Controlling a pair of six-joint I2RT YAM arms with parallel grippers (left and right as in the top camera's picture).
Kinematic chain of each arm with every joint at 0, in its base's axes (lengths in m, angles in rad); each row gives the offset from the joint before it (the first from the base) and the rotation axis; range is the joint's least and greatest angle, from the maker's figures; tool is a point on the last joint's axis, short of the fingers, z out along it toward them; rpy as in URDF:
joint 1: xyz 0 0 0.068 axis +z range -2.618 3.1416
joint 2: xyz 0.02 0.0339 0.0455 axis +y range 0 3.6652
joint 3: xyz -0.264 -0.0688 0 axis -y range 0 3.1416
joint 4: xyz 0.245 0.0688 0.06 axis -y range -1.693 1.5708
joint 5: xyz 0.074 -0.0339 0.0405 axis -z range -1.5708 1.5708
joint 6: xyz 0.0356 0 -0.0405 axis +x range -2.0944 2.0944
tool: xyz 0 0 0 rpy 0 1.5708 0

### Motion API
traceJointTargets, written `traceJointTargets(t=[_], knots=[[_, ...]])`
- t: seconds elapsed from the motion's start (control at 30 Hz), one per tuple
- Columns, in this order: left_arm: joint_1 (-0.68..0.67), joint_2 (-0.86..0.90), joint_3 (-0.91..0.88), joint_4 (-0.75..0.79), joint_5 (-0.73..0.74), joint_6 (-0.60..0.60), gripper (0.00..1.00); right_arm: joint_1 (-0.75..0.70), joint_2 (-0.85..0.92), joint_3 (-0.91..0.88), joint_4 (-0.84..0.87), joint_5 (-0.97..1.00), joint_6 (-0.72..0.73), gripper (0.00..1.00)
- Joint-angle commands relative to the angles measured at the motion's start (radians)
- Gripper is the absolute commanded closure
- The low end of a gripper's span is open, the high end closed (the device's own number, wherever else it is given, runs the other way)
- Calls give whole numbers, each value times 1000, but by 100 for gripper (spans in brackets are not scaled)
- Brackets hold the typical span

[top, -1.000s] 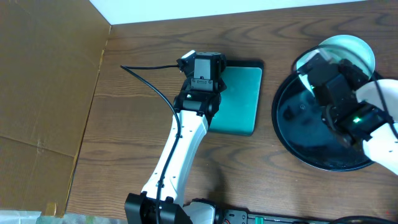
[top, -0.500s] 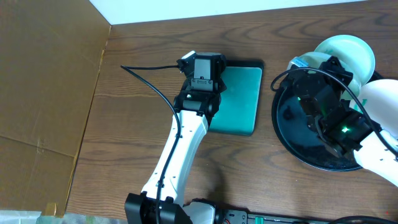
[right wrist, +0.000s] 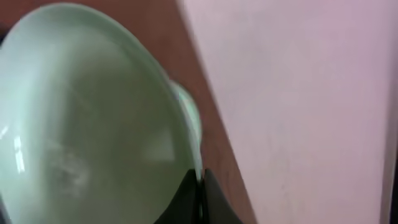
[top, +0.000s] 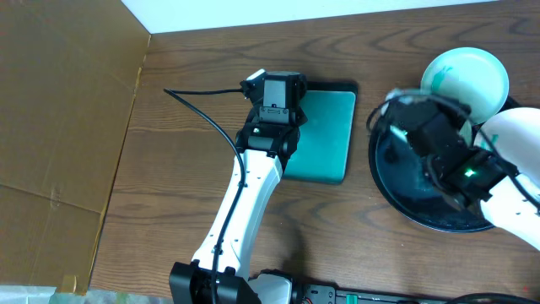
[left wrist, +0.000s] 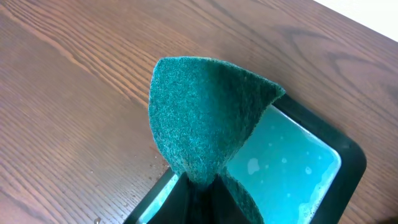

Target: Clean dirty plates on tray and stack at the side

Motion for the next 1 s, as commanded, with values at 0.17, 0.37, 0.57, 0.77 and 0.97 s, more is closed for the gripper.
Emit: traceJointTargets(t=[0.17,0.37,0.57,0.77,0.97], knots=[[5,-6,-4,-24,-24,14,93,-292,-6,13,-8,-386,495,99],[5,-6,-4,-23,-24,14,93,-687,-3,13,-24,-993,777,99],[4,-6,-4,-23,-24,13,93,-1023,22,13,-34,-1137,951,99],[4,-6,-4,-22,-24,13,93,-1232,88,12,-35,-1069,1068,99],[4,-6,-4,-18,-24,-28,93,-1306,239,12,1,-967,1106,99]])
